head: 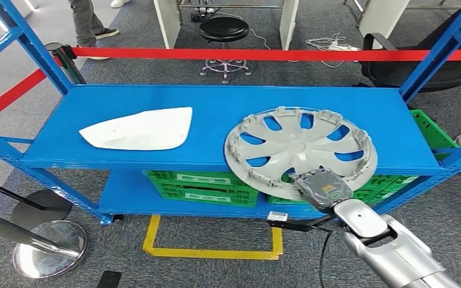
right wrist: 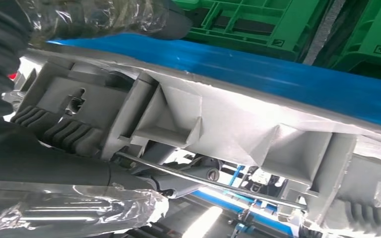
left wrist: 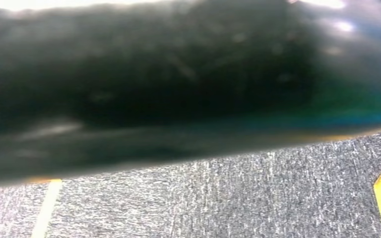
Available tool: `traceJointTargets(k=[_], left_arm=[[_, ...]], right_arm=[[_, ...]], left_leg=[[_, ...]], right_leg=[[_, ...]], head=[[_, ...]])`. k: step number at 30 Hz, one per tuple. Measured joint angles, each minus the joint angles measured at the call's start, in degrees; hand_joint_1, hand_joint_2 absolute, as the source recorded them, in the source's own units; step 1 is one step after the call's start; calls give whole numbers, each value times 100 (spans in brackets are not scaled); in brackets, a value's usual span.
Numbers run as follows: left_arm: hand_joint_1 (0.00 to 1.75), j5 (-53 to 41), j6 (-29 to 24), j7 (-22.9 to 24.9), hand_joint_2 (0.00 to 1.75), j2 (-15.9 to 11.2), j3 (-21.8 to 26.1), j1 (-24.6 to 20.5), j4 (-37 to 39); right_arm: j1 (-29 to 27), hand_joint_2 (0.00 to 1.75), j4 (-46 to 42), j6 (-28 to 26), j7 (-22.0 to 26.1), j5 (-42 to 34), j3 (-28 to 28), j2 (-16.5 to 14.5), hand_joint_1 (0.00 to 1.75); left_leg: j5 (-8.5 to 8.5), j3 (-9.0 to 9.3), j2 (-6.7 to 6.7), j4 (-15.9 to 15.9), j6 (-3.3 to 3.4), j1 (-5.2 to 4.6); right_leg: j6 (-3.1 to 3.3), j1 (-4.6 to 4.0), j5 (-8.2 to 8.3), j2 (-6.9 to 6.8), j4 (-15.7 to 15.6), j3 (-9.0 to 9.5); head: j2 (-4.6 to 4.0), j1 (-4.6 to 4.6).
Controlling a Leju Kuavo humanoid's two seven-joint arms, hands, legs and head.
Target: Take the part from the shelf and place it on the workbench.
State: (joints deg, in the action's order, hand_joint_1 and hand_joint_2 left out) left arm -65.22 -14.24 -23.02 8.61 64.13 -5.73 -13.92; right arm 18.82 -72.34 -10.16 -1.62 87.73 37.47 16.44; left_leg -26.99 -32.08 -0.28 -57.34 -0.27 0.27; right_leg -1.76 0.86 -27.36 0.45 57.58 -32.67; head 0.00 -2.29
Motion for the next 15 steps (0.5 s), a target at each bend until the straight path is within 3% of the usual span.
traceJointTargets(k=[6, 12, 15], left_arm=[[0, 1, -1, 0, 0, 0, 3, 5, 0], [0, 5, -1, 0, 0, 0, 53, 7, 0], [0, 13, -1, 0, 0, 0, 75, 6, 0]], right_arm=[[-102, 175, -91, -143, 26, -40, -80, 0, 175], [-501, 175, -583, -896, -67, -31, -390, -62, 175], [-645, 175, -780, -971, -78, -15, -494, -98, 175]], left_leg=[[0, -3, 0, 0, 0, 0], [-1, -10, -1, 0, 0, 0], [-2, -11, -1, 0, 0, 0]], right_leg=[[0, 0, 0, -2, 0, -3], [0, 0, -1, -3, 0, -8], [0, 0, -1, -2, 0, -10]], head=[[0, -1], [0, -1], [0, -1]])
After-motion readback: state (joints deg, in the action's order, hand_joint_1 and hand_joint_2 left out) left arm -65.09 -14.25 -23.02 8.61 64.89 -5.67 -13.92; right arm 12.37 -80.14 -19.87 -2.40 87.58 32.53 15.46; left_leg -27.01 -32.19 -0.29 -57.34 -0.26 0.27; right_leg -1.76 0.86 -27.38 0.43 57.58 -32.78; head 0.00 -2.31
